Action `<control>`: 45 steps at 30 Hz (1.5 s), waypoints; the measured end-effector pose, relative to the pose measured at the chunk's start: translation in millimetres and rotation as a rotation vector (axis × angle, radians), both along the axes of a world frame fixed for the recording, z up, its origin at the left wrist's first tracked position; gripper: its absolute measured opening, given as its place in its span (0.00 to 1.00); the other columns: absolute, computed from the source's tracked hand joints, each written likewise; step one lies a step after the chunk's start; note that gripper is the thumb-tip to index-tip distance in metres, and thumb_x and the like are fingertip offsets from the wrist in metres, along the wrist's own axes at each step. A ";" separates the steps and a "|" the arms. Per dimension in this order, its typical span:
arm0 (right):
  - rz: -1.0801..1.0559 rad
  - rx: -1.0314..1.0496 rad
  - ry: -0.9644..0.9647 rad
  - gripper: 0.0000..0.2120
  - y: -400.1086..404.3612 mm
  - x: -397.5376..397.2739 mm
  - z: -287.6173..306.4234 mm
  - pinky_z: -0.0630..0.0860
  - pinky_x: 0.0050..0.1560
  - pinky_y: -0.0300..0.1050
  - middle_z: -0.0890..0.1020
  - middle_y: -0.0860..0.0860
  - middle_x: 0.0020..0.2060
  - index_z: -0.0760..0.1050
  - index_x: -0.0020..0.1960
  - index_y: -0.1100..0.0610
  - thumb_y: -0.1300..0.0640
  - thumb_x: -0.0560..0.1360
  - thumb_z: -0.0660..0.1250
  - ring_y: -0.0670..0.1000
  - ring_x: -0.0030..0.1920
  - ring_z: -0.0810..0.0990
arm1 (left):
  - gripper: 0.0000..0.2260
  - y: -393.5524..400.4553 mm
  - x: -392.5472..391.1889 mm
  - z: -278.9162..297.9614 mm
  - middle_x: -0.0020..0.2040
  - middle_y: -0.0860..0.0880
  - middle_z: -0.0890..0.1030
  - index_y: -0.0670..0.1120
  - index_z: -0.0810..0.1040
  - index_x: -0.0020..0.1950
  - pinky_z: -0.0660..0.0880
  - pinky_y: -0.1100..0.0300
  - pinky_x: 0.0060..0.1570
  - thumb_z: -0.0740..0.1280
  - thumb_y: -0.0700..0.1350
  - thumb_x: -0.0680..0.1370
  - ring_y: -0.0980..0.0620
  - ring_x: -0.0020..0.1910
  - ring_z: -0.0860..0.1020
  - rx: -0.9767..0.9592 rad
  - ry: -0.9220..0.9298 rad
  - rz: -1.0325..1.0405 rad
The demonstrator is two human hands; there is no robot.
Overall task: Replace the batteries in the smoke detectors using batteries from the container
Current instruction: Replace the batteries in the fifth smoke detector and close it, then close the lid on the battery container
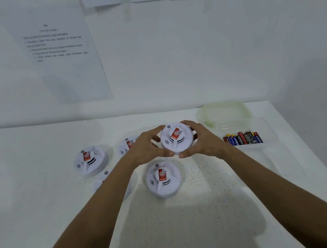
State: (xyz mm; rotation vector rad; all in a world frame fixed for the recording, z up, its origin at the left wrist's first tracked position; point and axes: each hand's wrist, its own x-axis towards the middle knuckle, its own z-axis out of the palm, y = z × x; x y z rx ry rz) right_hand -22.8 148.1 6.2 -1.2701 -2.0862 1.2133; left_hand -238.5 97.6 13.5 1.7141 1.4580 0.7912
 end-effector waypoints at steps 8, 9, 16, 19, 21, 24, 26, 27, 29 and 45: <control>0.009 -0.036 -0.214 0.45 3.6 -10.1 -9.1 0.70 0.67 0.58 0.71 0.39 0.51 0.66 0.71 0.54 0.55 0.59 0.84 0.56 0.64 0.69 | 0.31 12.4 5.6 -12.8 0.49 0.57 0.83 0.56 0.76 0.62 0.80 0.55 0.50 0.77 0.57 0.60 0.54 0.45 0.81 -0.103 0.183 0.012; 0.005 -0.038 -0.225 0.46 4.3 -11.0 -10.0 0.72 0.66 0.59 0.73 0.42 0.53 0.67 0.70 0.54 0.51 0.56 0.84 0.57 0.63 0.71 | 0.30 13.5 6.9 -13.9 0.49 0.55 0.83 0.55 0.76 0.61 0.80 0.54 0.51 0.78 0.56 0.61 0.54 0.45 0.81 -0.123 0.207 0.019; 0.046 0.005 -0.244 0.44 8.8 -11.3 -24.8 0.75 0.60 0.60 0.79 0.53 0.56 0.71 0.63 0.54 0.41 0.50 0.77 0.60 0.58 0.75 | 0.20 8.1 17.3 -10.0 0.45 0.52 0.83 0.49 0.77 0.54 0.79 0.56 0.46 0.78 0.50 0.66 0.52 0.44 0.81 -0.205 0.309 0.096; 0.054 0.045 -0.261 0.33 -1.8 -7.6 -7.6 0.71 0.64 0.55 0.76 0.55 0.58 0.70 0.65 0.57 0.54 0.64 0.80 0.58 0.59 0.73 | 0.12 4.4 24.5 2.5 0.50 0.46 0.81 0.44 0.76 0.54 0.75 0.55 0.47 0.72 0.42 0.72 0.49 0.47 0.77 -0.207 0.341 0.149; 0.030 0.041 -0.241 0.35 -1.8 2.2 2.1 0.70 0.65 0.50 0.71 0.55 0.63 0.65 0.72 0.58 0.56 0.70 0.77 0.56 0.62 0.70 | 0.15 4.8 34.4 17.2 0.59 0.42 0.78 0.46 0.74 0.60 0.69 0.58 0.50 0.69 0.42 0.75 0.48 0.53 0.74 -0.161 0.388 0.195; -0.007 0.119 -0.184 0.38 2.2 23.5 24.7 0.68 0.60 0.41 0.69 0.54 0.66 0.62 0.76 0.52 0.55 0.72 0.76 0.52 0.65 0.70 | 0.25 13.8 57.8 38.3 0.67 0.44 0.73 0.45 0.68 0.73 0.66 0.64 0.52 0.69 0.47 0.77 0.48 0.63 0.73 -0.090 0.379 0.210; -0.044 0.200 -0.160 0.35 12.2 41.5 38.4 0.66 0.58 0.38 0.71 0.53 0.64 0.65 0.74 0.53 0.55 0.71 0.76 0.51 0.64 0.71 | 0.27 26.9 77.6 47.9 0.68 0.46 0.72 0.47 0.67 0.74 0.66 0.64 0.53 0.68 0.49 0.77 0.48 0.63 0.73 -0.058 0.364 0.194; -0.070 0.227 -0.153 0.34 17.8 52.7 46.2 0.66 0.59 0.38 0.72 0.53 0.64 0.67 0.74 0.53 0.55 0.72 0.76 0.51 0.65 0.71 | 0.27 34.7 88.6 52.0 0.69 0.46 0.72 0.48 0.67 0.74 0.67 0.63 0.54 0.68 0.50 0.76 0.47 0.64 0.74 -0.047 0.357 0.189; -0.120 0.258 -0.172 0.32 33.0 79.8 55.1 0.66 0.63 0.41 0.71 0.53 0.65 0.67 0.73 0.52 0.54 0.72 0.75 0.52 0.68 0.69 | 0.27 50.2 112.8 60.6 0.70 0.46 0.70 0.49 0.66 0.74 0.68 0.60 0.59 0.68 0.52 0.77 0.47 0.66 0.72 -0.034 0.358 0.176; -0.188 0.105 -0.507 0.32 137.0 172.7 21.0 0.64 0.70 0.55 0.64 0.61 0.71 0.59 0.77 0.55 0.47 0.78 0.66 0.61 0.73 0.61 | 0.27 169.9 212.6 21.8 0.75 0.39 0.60 0.47 0.61 0.77 0.63 0.49 0.69 0.62 0.52 0.79 0.41 0.74 0.59 -0.188 0.521 0.228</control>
